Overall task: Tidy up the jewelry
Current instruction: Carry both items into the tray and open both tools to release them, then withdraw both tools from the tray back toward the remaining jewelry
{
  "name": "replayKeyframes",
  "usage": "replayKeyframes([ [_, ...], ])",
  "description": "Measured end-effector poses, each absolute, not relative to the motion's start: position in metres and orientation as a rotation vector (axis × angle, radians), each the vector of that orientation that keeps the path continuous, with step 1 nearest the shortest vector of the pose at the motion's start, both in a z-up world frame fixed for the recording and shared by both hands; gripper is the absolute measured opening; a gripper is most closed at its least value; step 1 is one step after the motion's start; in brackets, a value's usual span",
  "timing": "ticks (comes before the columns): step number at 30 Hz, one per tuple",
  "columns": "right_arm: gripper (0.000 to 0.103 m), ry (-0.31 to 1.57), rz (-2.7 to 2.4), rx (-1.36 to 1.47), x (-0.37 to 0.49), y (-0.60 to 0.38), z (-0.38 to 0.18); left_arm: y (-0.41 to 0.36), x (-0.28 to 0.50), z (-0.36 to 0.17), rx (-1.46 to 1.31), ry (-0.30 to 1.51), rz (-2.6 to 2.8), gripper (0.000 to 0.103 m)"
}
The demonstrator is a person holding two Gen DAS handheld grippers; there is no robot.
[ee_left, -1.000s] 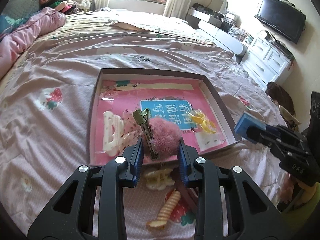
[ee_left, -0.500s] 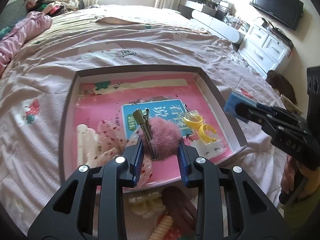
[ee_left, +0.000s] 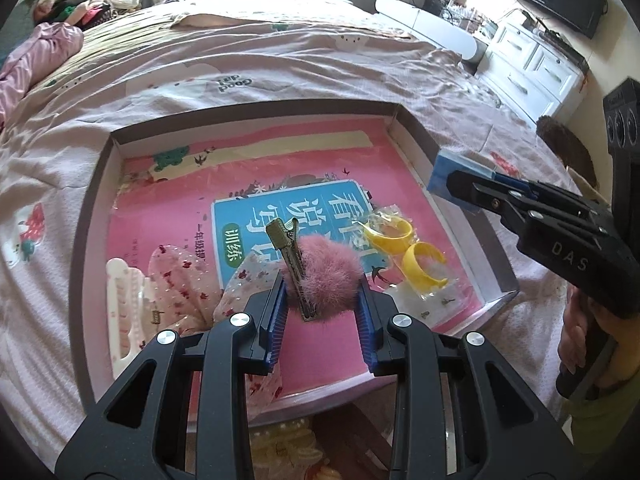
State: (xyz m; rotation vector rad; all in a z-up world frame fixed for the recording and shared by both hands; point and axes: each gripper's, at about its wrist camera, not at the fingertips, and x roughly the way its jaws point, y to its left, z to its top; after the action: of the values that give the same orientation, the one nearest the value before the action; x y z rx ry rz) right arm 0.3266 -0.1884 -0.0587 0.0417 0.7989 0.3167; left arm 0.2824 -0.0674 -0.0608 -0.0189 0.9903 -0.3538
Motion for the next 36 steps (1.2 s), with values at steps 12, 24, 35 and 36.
replayKeyframes([
  [12, 0.027, 0.826, 0.288, 0.019, 0.342, -0.182, -0.075, -0.069, 0.284, -0.071, -0.009, 1.002, -0.358, 0.026],
  [24, 0.028, 0.867, 0.289, 0.027, 0.342, -0.179, -0.087, -0.065, 0.273, -0.062, -0.005, 0.981, -0.349, 0.052],
  [35, 0.039, 0.852, 0.307, 0.045, 0.326, -0.181, -0.079, -0.050, 0.256, -0.051, -0.060, 0.955, -0.325, 0.064],
  [36, 0.039, 0.850, 0.307, 0.048, 0.324, -0.182, -0.078, -0.048, 0.253, -0.049, -0.069, 0.952, -0.326, 0.064],
])
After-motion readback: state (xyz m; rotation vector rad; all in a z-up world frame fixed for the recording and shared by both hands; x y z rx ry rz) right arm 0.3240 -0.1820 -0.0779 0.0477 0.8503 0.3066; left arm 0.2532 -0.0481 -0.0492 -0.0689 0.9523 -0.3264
